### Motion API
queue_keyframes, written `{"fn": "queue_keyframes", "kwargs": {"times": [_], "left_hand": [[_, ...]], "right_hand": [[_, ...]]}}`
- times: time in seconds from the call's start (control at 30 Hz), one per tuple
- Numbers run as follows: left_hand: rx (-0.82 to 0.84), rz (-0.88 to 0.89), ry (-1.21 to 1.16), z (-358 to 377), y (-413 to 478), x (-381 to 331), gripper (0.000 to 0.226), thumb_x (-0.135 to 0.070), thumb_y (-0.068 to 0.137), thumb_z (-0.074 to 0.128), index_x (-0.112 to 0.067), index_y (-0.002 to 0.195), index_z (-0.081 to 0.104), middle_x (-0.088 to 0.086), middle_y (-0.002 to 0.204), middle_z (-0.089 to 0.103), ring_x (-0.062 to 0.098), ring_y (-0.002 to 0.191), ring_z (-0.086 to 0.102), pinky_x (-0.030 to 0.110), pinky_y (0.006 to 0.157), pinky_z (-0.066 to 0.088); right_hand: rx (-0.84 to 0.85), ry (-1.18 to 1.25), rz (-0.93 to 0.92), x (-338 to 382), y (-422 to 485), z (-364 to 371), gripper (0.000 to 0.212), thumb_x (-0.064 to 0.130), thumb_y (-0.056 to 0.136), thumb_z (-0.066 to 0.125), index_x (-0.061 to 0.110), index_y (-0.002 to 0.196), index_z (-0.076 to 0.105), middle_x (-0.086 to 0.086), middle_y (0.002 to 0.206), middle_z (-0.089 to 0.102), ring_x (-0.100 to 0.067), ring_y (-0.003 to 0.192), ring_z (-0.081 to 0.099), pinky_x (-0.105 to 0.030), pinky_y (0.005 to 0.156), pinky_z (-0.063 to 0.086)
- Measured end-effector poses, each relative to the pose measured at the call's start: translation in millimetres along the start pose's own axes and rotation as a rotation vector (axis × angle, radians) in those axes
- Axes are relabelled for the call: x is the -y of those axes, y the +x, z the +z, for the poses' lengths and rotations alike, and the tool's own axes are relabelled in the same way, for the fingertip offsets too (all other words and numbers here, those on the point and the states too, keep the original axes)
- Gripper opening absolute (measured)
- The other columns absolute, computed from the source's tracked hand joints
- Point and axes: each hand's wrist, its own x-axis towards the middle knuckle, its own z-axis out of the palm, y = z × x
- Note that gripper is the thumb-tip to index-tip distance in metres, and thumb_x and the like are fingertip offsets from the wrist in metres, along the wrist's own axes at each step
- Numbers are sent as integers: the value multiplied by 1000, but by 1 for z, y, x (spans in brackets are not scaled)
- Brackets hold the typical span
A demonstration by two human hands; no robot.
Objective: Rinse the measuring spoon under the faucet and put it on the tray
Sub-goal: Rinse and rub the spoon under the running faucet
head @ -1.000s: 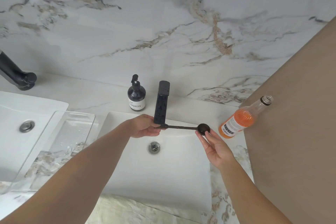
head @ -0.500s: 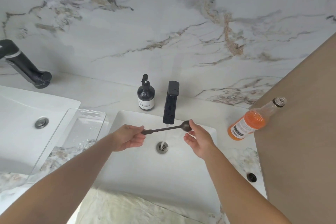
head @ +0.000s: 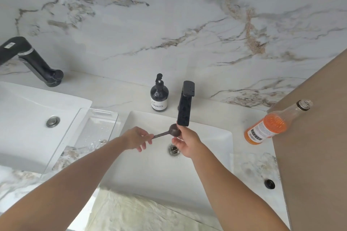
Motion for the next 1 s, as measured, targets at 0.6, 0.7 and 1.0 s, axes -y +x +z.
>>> {"fn": "queue_keyframes", "kwargs": {"times": [0.6, 0.7, 1.0], "left_hand": [[-73, 113, 30, 4, 6, -29, 25, -35, 88, 68, -22, 68, 72, -12, 57, 70, 11, 48, 54, 20, 49, 45], [-104, 81, -30, -5, 11, -33, 18, -29, 86, 70, -20, 70, 73, -7, 62, 66, 15, 54, 53, 22, 48, 48], [-11, 64, -257, 17, 16, -58, 14, -14, 91, 65, -8, 81, 72, 4, 74, 63, 16, 62, 51, 27, 58, 53]], "right_hand": [[238, 385, -104, 8, 0, -53, 10, 3, 93, 61, -6, 96, 65, -18, 88, 74, -26, 88, 74, -32, 82, 61], [190, 420, -105, 16, -2, -66, 17, 5, 91, 65, -7, 103, 63, -20, 96, 71, -30, 95, 71, -35, 77, 62], [111, 477, -129, 26, -9, -108, 26, 4, 90, 66, -9, 111, 59, -24, 109, 68, -33, 99, 69, -38, 79, 62]]}}
